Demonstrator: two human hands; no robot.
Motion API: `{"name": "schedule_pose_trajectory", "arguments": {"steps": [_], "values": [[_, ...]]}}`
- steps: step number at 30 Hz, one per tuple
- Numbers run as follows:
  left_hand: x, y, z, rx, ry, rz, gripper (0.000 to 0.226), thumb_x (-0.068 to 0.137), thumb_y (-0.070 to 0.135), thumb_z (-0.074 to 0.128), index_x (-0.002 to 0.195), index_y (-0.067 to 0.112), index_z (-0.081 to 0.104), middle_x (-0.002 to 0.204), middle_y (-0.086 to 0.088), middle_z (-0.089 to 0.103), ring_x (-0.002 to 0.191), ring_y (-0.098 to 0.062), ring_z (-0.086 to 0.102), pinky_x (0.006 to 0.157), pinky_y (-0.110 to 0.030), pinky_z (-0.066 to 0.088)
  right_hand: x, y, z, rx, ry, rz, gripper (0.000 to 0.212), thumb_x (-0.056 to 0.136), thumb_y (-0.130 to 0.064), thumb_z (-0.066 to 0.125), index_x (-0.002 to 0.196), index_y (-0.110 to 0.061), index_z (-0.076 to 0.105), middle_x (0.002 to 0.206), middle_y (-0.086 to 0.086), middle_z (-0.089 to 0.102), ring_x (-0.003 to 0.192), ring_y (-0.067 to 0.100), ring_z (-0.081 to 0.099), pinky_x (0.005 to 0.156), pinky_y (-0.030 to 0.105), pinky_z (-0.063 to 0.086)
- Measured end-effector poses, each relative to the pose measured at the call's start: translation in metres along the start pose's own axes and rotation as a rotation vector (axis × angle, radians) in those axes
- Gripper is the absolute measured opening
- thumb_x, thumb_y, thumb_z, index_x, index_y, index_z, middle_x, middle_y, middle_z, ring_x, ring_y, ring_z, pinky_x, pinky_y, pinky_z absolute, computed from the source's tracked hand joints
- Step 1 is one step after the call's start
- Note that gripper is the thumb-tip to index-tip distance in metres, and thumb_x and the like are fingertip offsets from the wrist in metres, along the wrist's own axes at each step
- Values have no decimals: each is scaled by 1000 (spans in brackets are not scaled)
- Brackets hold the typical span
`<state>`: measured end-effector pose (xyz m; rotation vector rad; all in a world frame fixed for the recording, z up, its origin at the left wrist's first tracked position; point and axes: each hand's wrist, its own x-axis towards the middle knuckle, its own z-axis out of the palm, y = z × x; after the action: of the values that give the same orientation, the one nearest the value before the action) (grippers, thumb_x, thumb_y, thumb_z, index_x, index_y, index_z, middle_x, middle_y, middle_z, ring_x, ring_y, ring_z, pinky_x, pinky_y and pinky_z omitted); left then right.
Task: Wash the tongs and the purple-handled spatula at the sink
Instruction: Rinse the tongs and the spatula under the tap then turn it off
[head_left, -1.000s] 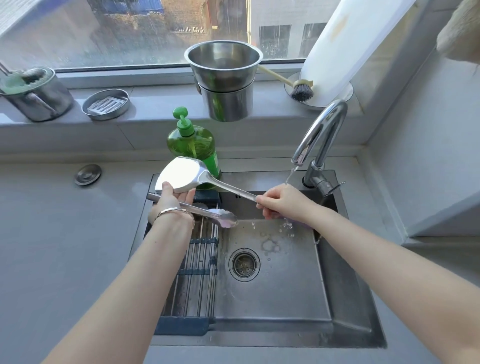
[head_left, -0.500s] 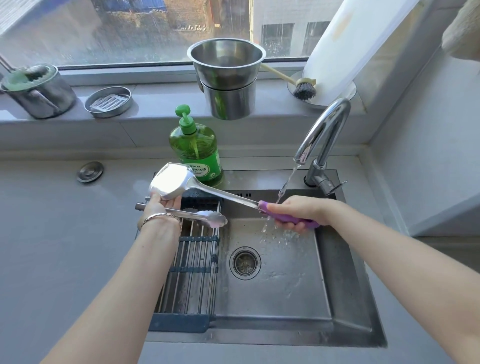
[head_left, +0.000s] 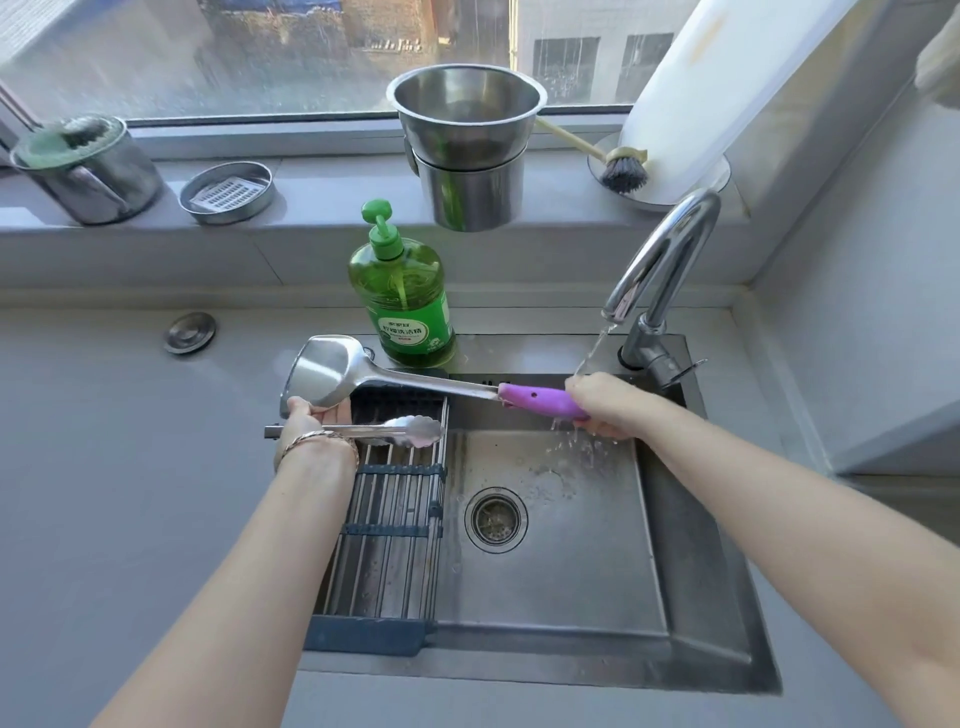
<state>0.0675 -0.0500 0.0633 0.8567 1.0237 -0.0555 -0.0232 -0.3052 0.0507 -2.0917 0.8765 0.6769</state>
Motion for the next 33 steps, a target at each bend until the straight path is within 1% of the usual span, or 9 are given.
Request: {"name": "schedule_pose_trajectory", "arguments": {"steps": [4,7,12,16,20,22,25,29,33], "values": [[-2,-6,0,-30,-76,13,28,94,29,54,70,16,44,55,9,61,30,-4,55,32,-16,45,7,17,-17,436,-507,208,39,91,-29,26,60,-14,44,30,-9,26,23,4,20,30,9,12],[-5,-10,0,-57,-119,20,28,95,24,52,71,12,47,53,4,63,27,-5,55,32,-18,47,2,18,-15,217,-378,159,37,90,-29,27,62,-13,44,33,-7,30,25,7,22,33,11,15],[-12,-18,-2,-76,-124,-26,27,95,25,52,72,11,47,38,3,60,27,-7,56,29,-18,45,-8,-2,6,-341,91,-359,29,99,-31,26,84,-10,41,60,2,46,58,24,49,61,31,39],[-14,-16,-3,-114,-184,-49,28,96,23,50,70,11,47,35,5,58,28,-5,55,35,-18,49,-14,-8,4,-56,-224,-295,61,97,-51,23,71,-11,59,56,3,56,37,12,49,52,22,45],[-22,-32,-3,-68,-258,-143,27,94,21,52,70,10,48,51,1,60,30,-5,56,44,-16,53,-21,-11,10,160,-503,-308,55,99,-50,24,91,-11,61,53,-1,47,33,9,39,43,20,38],[-26,-41,-1,-25,-252,-172,28,95,21,50,71,9,48,54,-1,66,56,-8,69,73,-18,57,-23,-5,9,256,-577,-258,48,100,-46,27,91,-11,59,53,-3,41,33,7,34,39,16,32],[-32,-51,3,-4,-232,-219,29,98,16,45,71,6,48,111,-12,68,113,-21,62,100,-26,45,-23,12,2,319,-534,-235,46,100,-43,29,91,-10,60,54,-3,46,37,8,42,38,18,34],[-41,-67,14,25,-252,-256,33,100,11,40,68,3,44,107,-19,70,97,-19,70,105,-29,41,-19,29,-8,316,-428,-253,41,101,-35,31,93,-8,61,56,-1,52,44,13,53,40,20,39],[-34,-81,27,-2,-242,-306,30,100,9,39,71,2,45,133,-14,56,121,-23,57,96,-31,45,-19,34,-20,358,-426,-190,39,101,-31,32,95,-5,61,60,1,52,46,13,54,38,18,41]]}}
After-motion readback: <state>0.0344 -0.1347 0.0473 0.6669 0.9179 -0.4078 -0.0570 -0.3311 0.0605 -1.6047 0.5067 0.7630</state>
